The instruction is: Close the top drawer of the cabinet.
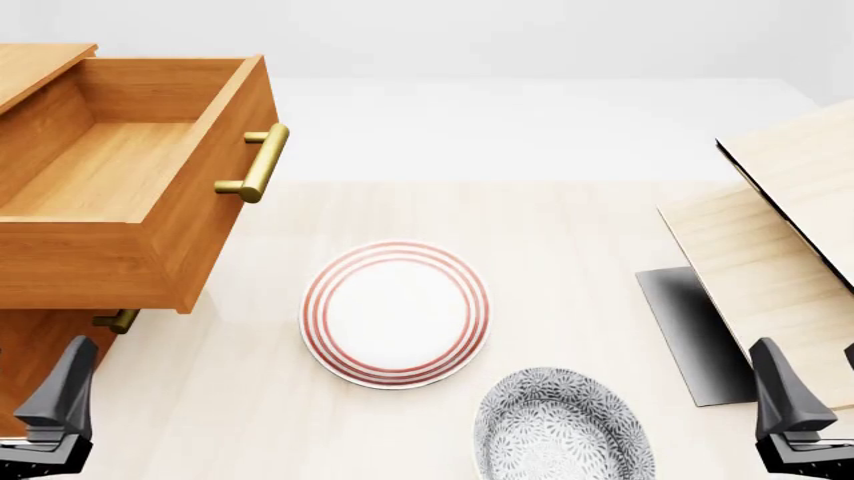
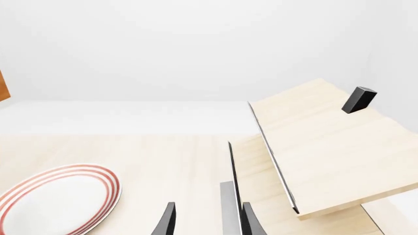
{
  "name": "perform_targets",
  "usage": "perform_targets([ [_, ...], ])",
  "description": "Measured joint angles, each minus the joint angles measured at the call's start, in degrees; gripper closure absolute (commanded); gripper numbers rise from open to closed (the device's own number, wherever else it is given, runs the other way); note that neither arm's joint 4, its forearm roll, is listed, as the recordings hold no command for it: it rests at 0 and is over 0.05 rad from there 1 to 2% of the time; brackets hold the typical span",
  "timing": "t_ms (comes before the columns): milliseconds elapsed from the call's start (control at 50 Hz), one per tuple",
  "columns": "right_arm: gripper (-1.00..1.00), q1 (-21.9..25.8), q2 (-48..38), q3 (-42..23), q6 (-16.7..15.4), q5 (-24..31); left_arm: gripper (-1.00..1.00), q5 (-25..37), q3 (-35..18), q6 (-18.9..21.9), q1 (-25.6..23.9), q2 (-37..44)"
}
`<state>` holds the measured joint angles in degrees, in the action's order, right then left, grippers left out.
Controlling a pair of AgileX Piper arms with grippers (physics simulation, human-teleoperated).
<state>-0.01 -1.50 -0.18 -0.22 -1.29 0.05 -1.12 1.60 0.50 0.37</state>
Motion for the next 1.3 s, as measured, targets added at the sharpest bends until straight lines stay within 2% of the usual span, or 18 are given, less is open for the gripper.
perform_targets([
  [120, -1.0, 0.0, -0.18, 0.01, 0.01, -0.17, -1.0, 2.26, -2.5, 0.43, -2.69, -0.15],
  [320, -1.0, 0.0, -0.29, 0.0, 0.0, -0.29, -1.0, 6.31, -8.32, 1.1, -10.85, -0.04],
  [580, -1.0, 0.0, -0.4, 0.0, -0.01, -0.39, -1.0, 6.42, -15.61, 1.17, -22.19, 5.75],
  [760, -1.0, 0.0, -0.38, 0.0, -0.01, -0.38, -1.0, 3.72, -22.06, 3.3, -31.97, 13.77],
  [980, -1.0, 0.0, -0.27, -0.01, 0.0, -0.27, -1.0, -1.89, -28.84, 7.24, -41.54, 25.09],
  [1300, -1.0, -0.01, -0.07, -0.03, 0.01, -0.06, -1.0, -8.18, -40.1, 12.29, -50.94, 42.66],
])
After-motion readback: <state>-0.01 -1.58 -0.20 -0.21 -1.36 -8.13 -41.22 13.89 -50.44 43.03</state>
